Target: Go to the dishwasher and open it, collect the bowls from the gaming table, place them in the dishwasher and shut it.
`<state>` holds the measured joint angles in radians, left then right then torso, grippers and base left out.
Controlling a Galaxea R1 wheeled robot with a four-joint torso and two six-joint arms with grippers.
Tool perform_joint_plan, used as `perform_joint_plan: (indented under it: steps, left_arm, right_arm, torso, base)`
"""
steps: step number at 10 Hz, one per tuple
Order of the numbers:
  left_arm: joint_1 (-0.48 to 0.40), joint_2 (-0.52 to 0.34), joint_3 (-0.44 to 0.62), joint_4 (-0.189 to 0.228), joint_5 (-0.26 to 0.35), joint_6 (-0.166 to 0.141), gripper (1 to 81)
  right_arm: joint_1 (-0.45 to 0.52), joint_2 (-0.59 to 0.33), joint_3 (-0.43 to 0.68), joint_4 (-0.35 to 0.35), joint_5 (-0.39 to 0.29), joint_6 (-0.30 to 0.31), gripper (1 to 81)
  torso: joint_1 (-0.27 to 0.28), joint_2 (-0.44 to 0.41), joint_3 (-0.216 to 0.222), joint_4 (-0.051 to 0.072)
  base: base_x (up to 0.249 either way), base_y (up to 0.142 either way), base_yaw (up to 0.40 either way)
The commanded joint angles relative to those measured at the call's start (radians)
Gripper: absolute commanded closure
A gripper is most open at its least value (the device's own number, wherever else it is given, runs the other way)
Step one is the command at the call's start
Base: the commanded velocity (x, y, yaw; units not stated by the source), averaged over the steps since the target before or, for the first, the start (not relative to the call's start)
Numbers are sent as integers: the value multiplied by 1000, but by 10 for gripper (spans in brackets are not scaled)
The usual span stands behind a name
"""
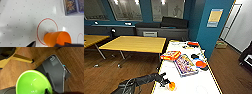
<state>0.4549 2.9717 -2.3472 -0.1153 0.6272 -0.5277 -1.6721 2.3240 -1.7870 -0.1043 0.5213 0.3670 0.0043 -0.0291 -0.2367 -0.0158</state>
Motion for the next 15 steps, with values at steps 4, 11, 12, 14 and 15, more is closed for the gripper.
perform_joint_plan:
  steps: [4, 11, 12, 14, 15]
  left_arm:
    - [-112, 20, 0, 45, 42, -5, 10]
    - [-193, -140, 353, 75, 58, 2, 811]
    - [-230, -205, 475, 79, 58, 0, 811]
    - [-242, -308, 584, 80, 58, 3, 811]
    - [-235, -367, 635, 83, 60, 6, 811]
  right_arm:
    - [18, -39, 5, -20, -58, 1, 811]
    - [39, -10, -18, -29, -101, 9, 811]
    - [41, -12, -12, -32, -99, 9, 811]
    - [39, -19, -1, -40, -99, 7, 811]
    - [39, -24, 0, -41, -99, 7, 811]
  torso:
    - [0, 0, 0, 0]
    - [0, 0, 0, 0]
    - [0, 0, 0, 0]
    - [0, 0, 0, 0]
    - [0, 0, 0, 0]
  base:
    - [0, 0, 0]
    - [0, 0, 0]
    - [0, 0, 0]
    - [0, 0, 0]
    - [0, 0, 0]
